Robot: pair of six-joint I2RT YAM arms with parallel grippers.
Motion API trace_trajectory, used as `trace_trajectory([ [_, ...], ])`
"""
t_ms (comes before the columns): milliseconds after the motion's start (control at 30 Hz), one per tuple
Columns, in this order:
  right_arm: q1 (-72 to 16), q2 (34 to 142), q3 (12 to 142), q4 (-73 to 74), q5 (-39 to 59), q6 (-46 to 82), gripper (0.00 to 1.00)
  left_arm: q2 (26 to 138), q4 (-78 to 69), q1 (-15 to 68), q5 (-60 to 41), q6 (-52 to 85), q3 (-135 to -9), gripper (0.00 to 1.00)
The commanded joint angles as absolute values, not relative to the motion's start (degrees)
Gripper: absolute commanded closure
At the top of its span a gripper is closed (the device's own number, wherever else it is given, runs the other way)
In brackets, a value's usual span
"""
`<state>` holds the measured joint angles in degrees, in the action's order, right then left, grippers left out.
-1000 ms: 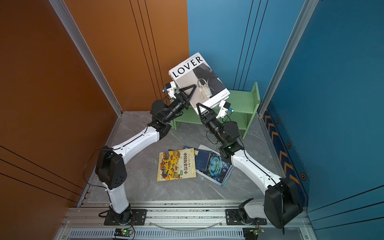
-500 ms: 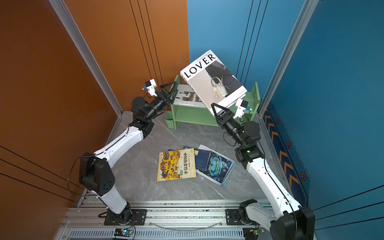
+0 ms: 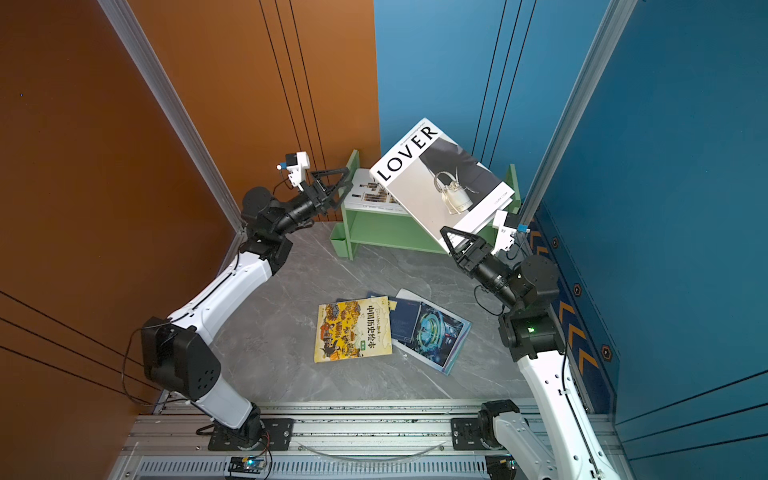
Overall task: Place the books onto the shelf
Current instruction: 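Tilt the LOVER book flat over the shelf's lower tier with both grippers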
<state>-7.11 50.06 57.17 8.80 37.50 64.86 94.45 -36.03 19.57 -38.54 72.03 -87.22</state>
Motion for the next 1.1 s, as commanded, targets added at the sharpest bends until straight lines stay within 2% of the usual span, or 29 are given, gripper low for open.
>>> trace_trajectory([
  [0, -6.9, 49.3, 59.4, 9.2, 39.7, 63.8, 0.61, 96.6, -35.7, 21.7, -41.4, 72.3, -90.7, 0.05],
  [333, -7.3, 49.7, 59.3, 11.8, 41.4, 65.6, 0.60, 102.4, -35.8, 26.4, -43.1, 73.8, -97.5, 0.12],
  [367, -7.3, 49.7, 59.2, 11.9, 41.6, 65.7, 0.60, 102.8, -35.8, 26.6, -43.0, 74.0, -97.8, 0.18],
  [633, -7.6, 50.4, 58.9, 12.6, 41.6, 65.8, 0.60, 104.0, -35.8, 27.5, -42.8, 74.6, -99.8, 0.36],
  [700, -7.6, 50.8, 58.7, 13.0, 41.3, 65.8, 0.59, 103.9, -35.9, 27.5, -42.5, 74.8, -99.9, 0.43],
  [800, -7.7, 51.5, 58.7, 13.4, 40.5, 65.8, 0.58, 103.8, -36.0, 27.4, -41.7, 74.8, -99.8, 0.48],
  [867, -7.8, 52.0, 58.8, 13.8, 39.6, 65.8, 0.56, 103.9, -36.2, 27.4, -41.1, 75.1, -99.8, 0.49],
  [1000, -7.9, 53.2, 59.3, 13.9, 37.0, 65.7, 0.37, 104.4, -37.2, 27.1, -39.5, 76.0, -99.8, 0.53],
  [1067, -8.0, 53.0, 59.1, 13.2, 33.1, 64.7, 0.33, 104.5, -37.3, 26.9, -38.2, 76.1, -99.7, 0.55],
])
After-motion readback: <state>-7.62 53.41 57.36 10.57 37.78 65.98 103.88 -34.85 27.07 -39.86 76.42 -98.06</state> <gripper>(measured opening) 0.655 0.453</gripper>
